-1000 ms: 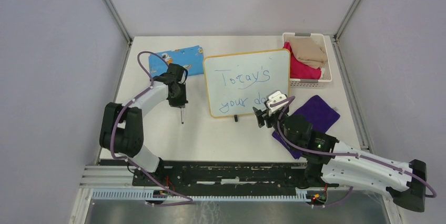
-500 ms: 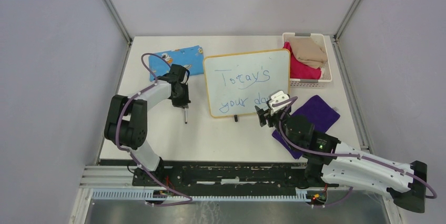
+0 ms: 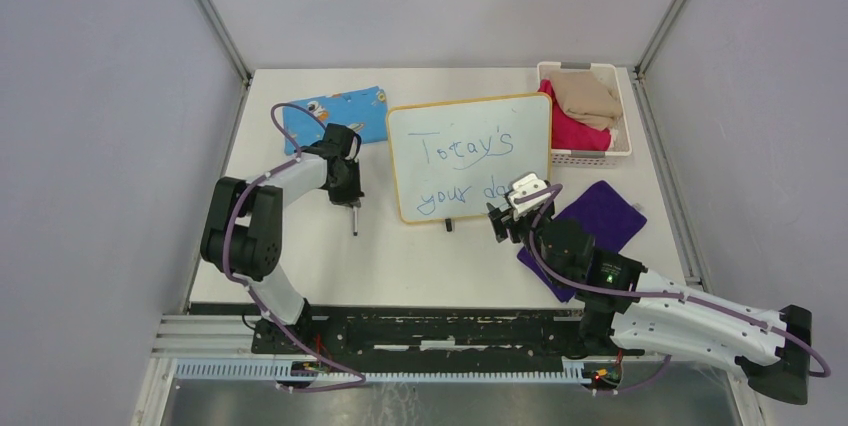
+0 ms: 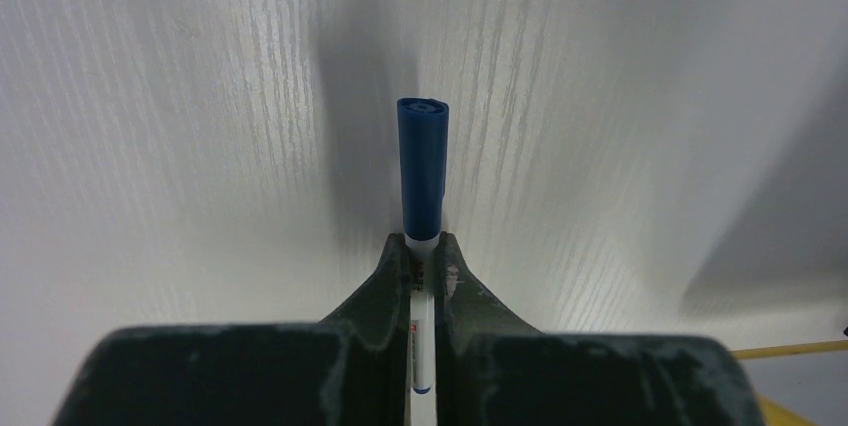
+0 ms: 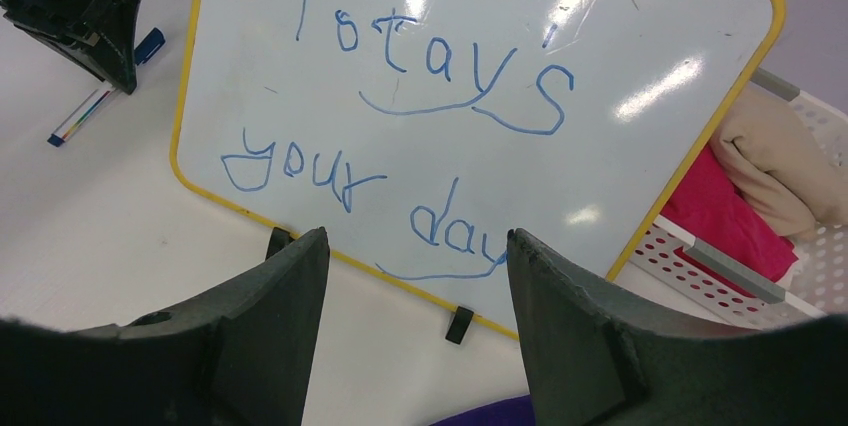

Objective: Write a sentence on the whiteboard
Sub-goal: Place the whiteboard marker at the center of the board.

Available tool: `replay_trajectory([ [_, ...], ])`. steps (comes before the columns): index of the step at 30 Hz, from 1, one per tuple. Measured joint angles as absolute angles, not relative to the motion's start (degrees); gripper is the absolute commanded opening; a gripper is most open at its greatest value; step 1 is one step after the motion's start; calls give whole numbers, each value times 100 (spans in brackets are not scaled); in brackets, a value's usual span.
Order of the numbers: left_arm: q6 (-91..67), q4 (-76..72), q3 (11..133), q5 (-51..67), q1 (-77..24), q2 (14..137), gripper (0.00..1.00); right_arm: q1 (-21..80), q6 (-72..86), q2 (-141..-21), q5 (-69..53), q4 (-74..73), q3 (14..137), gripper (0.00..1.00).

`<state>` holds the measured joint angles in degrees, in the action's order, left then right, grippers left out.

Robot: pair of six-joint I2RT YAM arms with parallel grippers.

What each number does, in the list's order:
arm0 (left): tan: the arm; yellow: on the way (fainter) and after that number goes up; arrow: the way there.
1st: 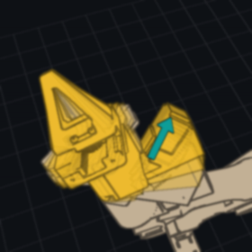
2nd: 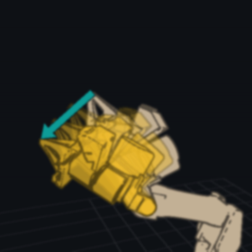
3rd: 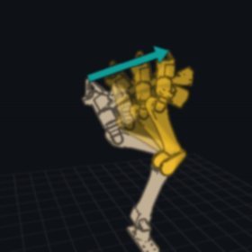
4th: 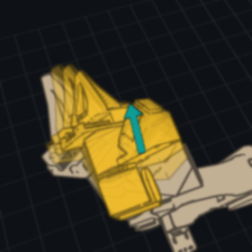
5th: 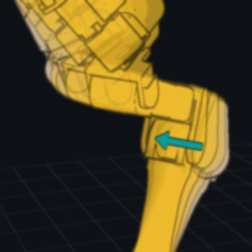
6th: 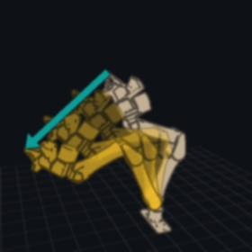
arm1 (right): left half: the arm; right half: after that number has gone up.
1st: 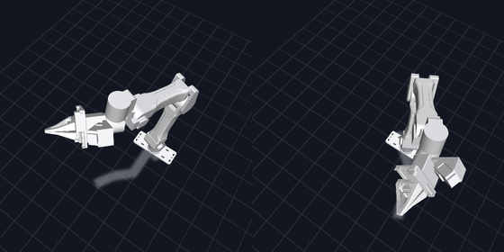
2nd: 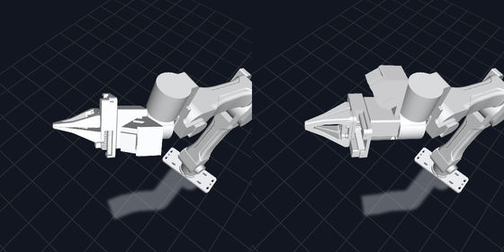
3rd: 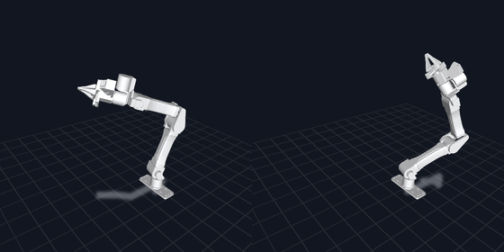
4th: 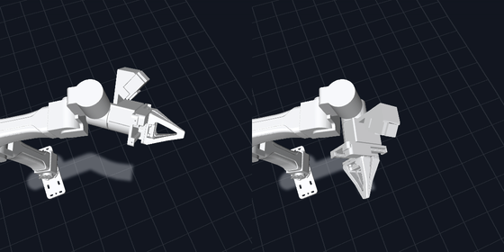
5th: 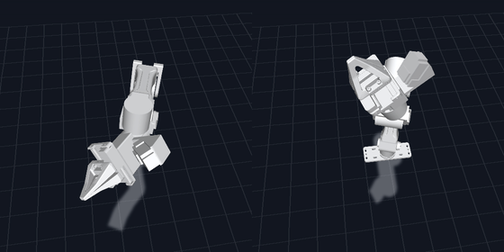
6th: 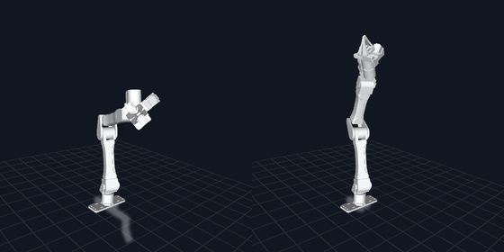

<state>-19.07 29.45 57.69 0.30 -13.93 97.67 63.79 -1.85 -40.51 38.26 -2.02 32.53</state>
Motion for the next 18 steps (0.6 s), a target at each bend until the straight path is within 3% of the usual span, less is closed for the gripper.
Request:
replay_trajectory([
  [18,-1907,2823,5763,43,-1393,9789,19,6379,-283,-3640,4032,-222,3253,70],
])
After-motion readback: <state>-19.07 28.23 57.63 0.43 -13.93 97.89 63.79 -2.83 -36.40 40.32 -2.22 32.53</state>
